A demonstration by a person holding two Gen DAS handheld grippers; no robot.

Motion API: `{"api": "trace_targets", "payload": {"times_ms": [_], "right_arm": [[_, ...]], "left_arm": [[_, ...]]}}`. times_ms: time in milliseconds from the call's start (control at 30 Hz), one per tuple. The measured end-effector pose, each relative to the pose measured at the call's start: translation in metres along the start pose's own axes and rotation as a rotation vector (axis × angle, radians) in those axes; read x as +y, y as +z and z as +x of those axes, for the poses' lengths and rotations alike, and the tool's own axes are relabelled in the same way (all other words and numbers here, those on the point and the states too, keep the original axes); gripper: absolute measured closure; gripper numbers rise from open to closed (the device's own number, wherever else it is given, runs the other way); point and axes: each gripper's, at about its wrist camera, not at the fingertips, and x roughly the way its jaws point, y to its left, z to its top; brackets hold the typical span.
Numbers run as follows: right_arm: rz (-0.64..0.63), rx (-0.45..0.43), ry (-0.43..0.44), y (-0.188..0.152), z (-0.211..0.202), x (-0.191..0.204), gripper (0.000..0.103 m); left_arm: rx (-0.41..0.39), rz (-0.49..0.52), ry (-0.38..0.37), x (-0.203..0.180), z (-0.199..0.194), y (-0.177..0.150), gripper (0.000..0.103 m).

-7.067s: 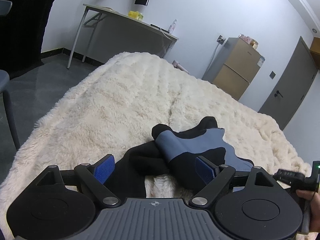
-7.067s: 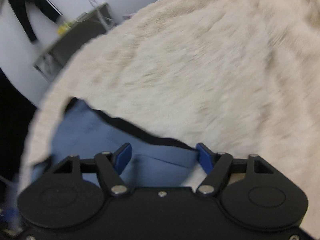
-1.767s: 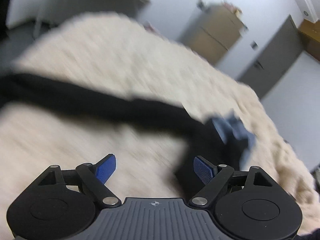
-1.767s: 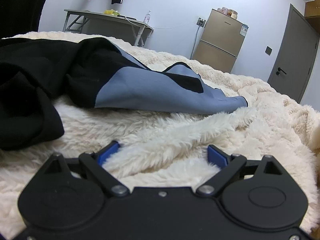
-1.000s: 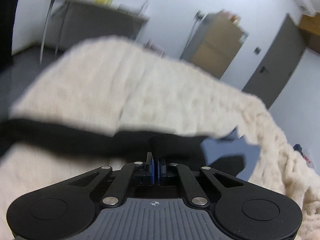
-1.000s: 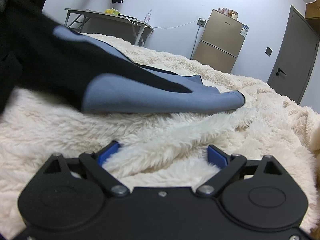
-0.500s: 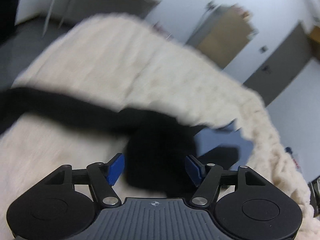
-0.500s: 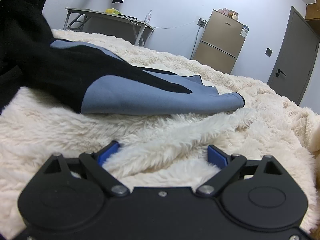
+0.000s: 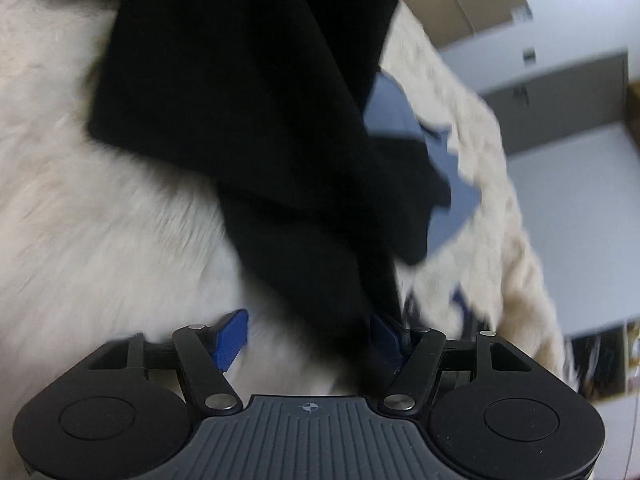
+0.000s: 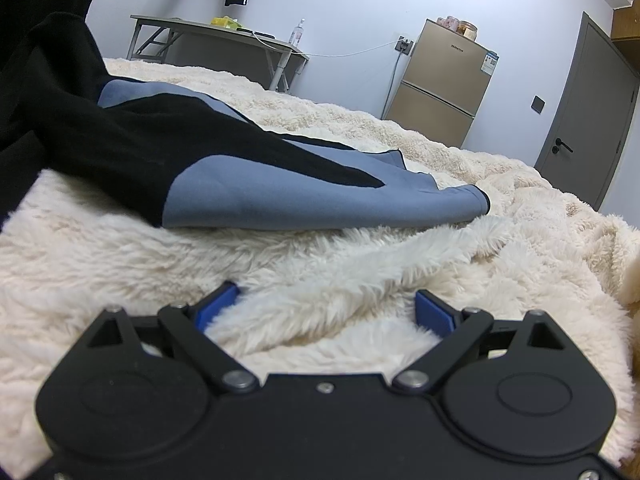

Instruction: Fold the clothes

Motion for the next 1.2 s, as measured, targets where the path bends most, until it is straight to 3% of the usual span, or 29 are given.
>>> {"api": "trace_targets", "payload": {"times_ms": [33, 100, 267, 300, 367, 433, 467, 533, 633, 700, 833, 900, 933, 967, 1100, 1167, 1200], "right_arm": [[0.0, 0.0, 0.0, 0.0, 0.001, 0.0, 0.01], [0.001, 0.0, -0.002, -0.001, -0.001, 0.003, 0.01], [0.0, 0.002, -0.003, 0.0, -0.001, 0.002, 0.01], [0.0, 0.002, -0.003, 0.0, -0.001, 0.001, 0.01], [-0.001, 0.002, -0.004, 0.001, -0.002, -0.001, 0.01], [-0.003, 0.002, -0.004, 0.001, 0.0, 0.0, 0.01], [-0.004, 0.002, -0.004, 0.001, 0.001, 0.0, 0.01], [-0.007, 0.002, -0.005, 0.001, 0.001, 0.0, 0.01], [-0.013, 0.003, -0.008, 0.001, 0.002, 0.0, 0.01], [-0.018, 0.004, -0.012, 0.002, 0.002, 0.0, 0.01], [-0.019, 0.003, -0.015, 0.003, 0.001, -0.002, 0.01], [-0.02, 0.002, -0.015, 0.003, 0.001, -0.004, 0.01], [-0.021, 0.003, -0.015, 0.002, 0.001, 0.001, 0.009], [-0.021, 0.004, -0.016, 0.001, 0.002, 0.003, 0.009], [0.005, 0.043, -0.015, 0.008, 0.003, -0.002, 0.005], [0.079, 0.039, 0.014, 0.021, 0.0, -0.017, 0.006], [0.122, 0.033, 0.031, 0.028, -0.002, -0.025, 0.007]], "left_arm": [[-0.029, 0.001, 0.009, -0.001, 0.0, 0.003, 0.101], [-0.068, 0.018, 0.023, -0.004, -0.003, 0.006, 0.101], [-0.182, 0.26, 0.157, -0.027, -0.047, 0.014, 0.101], [-0.226, 0.389, 0.246, -0.036, -0.071, 0.017, 0.101], [-0.259, 0.483, 0.332, -0.042, -0.088, 0.016, 0.101], [-0.312, 0.65, 0.517, -0.048, -0.117, 0.017, 0.101], [-0.321, 0.693, 0.573, -0.051, -0.124, 0.013, 0.101], [-0.353, 0.857, 0.803, -0.045, -0.15, 0.011, 0.101], [-0.377, 1.043, 1.083, -0.032, -0.172, 0.008, 0.101], [-0.378, 1.069, 1.189, -0.009, -0.186, 0.009, 0.1], [-0.261, 1.001, 1.257, 0.044, -0.195, 0.011, 0.096], [-0.238, 0.892, 1.257, 0.067, -0.197, 0.014, 0.094], [-0.231, 0.837, 1.254, 0.077, -0.199, 0.015, 0.086], [-0.261, 0.78, 1.237, 0.078, -0.205, 0.016, 0.075], [-0.416, 0.609, 1.124, 0.066, -0.239, 0.017, 0.071], [-0.538, 0.5, 0.988, 0.054, -0.26, 0.016, 0.065], [-0.587, 0.452, 0.856, 0.049, -0.268, 0.016, 0.06]]}}
